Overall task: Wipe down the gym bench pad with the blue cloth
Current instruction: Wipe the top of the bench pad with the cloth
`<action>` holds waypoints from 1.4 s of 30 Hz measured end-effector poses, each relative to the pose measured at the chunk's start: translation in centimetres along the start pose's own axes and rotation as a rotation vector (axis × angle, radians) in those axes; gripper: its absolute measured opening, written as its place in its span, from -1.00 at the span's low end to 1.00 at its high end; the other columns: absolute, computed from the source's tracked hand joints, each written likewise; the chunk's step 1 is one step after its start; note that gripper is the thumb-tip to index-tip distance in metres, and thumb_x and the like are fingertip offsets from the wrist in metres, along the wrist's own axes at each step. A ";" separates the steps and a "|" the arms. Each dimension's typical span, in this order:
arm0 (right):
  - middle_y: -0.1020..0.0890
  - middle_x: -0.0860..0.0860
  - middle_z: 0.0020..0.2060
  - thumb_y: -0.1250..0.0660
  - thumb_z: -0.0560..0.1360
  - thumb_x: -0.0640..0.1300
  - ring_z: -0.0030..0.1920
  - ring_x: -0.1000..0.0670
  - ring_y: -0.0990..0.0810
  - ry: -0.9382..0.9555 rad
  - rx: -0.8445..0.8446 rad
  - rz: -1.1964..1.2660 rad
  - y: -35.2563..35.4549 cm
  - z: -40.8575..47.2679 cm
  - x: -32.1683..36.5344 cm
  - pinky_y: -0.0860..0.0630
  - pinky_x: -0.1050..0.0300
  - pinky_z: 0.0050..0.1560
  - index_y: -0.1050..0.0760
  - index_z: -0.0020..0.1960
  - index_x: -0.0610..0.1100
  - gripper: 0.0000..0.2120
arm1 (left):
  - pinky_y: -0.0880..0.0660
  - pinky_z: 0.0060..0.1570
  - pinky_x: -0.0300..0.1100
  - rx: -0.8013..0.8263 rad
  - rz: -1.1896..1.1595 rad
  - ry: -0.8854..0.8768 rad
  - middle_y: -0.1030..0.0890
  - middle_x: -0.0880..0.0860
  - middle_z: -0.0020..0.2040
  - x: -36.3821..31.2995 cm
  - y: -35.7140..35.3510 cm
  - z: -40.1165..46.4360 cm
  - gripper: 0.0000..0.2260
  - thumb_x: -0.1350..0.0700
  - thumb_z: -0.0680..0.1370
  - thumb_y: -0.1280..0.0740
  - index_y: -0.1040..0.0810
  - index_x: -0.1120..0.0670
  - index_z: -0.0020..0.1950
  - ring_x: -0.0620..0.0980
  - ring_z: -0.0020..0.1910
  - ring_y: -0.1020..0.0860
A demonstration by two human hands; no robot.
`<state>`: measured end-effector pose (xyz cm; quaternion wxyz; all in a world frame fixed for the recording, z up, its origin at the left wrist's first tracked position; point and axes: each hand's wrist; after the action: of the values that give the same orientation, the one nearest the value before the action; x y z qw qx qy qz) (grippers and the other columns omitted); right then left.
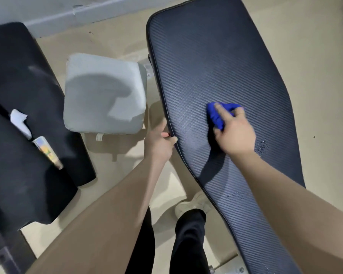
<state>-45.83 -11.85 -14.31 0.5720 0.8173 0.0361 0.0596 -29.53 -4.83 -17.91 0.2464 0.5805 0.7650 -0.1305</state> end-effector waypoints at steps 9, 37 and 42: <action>-0.55 -0.16 -0.19 -0.39 0.23 0.01 -0.36 -0.16 -0.53 0.551 -0.009 -0.057 -2.9 -7.4 2.8 -0.47 0.09 -0.35 -0.52 0.24 0.00 -0.44 | -0.48 0.12 -0.04 -0.047 0.050 -0.007 -0.44 -0.10 -0.28 0.7 -0.8 0.4 -0.50 0.24 0.45 -0.30 -0.42 -0.08 0.37 -0.03 -0.17 -0.44; -0.55 -0.24 -0.11 -0.54 0.17 -0.20 -0.26 -0.24 -0.54 0.388 -0.102 0.064 -1.9 -3.2 -9.7 -0.51 -0.02 -0.28 -0.55 0.22 0.00 -0.39 | 0.02 0.48 0.04 -0.365 0.409 0.233 0.24 0.09 0.55 -0.4 -12.9 -6.1 0.11 -0.04 0.34 -0.48 0.34 0.10 0.51 0.17 0.53 0.09; -0.48 -0.26 0.07 -0.38 0.34 -0.19 -0.03 -0.29 -0.50 0.104 -0.190 0.154 -1.0 2.4 -14.9 -0.49 -0.12 -0.02 -0.46 0.31 0.07 -0.45 | 0.15 0.46 0.15 -0.381 0.475 0.201 0.36 0.23 0.50 0.1 -14.3 -5.1 0.22 -0.28 0.26 -0.46 0.45 0.01 0.47 0.27 0.51 0.21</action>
<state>-60.27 -15.61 -16.86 0.6379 0.7557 -0.0031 0.1486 -44.32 -6.45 -14.84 0.2974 0.6962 0.6395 0.1341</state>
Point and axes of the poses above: each hand's wrist, its own z-axis towards the middle knuckle, its own y-axis out of the back of the hand, x = y × z
